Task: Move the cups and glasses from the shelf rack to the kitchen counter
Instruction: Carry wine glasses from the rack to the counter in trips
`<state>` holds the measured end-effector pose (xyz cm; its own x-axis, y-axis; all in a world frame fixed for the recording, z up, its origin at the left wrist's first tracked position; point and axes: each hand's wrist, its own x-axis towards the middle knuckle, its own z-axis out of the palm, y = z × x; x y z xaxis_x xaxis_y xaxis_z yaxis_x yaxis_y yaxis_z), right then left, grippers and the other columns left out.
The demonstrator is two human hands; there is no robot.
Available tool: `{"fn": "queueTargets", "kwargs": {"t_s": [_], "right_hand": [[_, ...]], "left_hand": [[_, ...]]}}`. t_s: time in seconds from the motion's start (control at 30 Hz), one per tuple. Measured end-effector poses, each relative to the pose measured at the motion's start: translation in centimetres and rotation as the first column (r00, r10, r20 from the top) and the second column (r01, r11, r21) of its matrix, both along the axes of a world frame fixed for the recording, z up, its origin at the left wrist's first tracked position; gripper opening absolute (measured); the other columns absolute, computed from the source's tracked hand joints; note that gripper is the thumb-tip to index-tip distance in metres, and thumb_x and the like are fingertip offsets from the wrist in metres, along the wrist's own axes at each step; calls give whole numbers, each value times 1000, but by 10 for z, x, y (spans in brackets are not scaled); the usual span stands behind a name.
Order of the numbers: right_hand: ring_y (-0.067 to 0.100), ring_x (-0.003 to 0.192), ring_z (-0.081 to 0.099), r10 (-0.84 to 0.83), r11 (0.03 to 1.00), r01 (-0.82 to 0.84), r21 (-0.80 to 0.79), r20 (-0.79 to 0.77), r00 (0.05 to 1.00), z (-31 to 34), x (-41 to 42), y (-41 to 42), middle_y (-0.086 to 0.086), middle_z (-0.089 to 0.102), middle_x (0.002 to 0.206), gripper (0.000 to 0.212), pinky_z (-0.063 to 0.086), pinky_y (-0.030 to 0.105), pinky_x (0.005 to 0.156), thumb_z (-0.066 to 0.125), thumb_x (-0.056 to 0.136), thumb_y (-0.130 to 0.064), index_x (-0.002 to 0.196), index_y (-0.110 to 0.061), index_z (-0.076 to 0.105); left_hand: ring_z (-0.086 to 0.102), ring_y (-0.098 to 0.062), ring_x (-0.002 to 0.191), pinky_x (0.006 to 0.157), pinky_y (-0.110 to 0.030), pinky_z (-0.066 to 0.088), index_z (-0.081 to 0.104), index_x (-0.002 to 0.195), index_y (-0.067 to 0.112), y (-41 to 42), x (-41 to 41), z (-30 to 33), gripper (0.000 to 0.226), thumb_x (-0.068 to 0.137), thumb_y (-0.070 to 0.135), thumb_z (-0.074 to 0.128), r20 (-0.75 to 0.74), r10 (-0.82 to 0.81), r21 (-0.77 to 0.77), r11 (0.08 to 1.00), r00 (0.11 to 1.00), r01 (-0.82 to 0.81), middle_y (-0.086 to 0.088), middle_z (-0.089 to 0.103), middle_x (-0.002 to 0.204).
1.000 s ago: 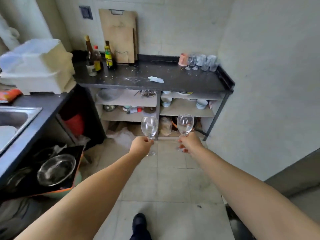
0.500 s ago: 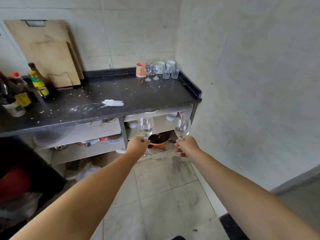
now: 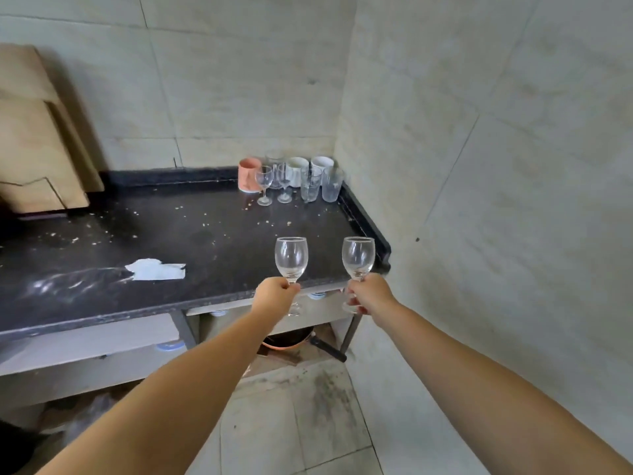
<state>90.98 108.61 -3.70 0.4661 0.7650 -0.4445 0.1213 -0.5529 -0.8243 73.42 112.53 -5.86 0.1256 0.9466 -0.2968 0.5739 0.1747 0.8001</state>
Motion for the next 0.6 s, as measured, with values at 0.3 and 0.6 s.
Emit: {"fn": "queueTargets", "kwargs": {"t_s": [0.3,0.6], "right_hand": [[13,57,53,-14,997,9,-74,-59,998,-24,59,150,7,61,98,10,42,21,45,47,94,-7,102,-9,54],[11,64,56,-147,989,146,-22,-187,971,-66,105,286,10,57,91,13,50,16,50,53,92,0,103,-5,58]], "left_hand": [[50,-15,61,55,-22,38,68,89,1,142,56,-23,27,93,24,56,24,59,-89,994,998,-57,-6,57,69],[52,-20,69,67,-30,39,69,82,0,295,103,-57,27,89,24,60,62,17,-157,988,998,-7,-8,57,69]]}}
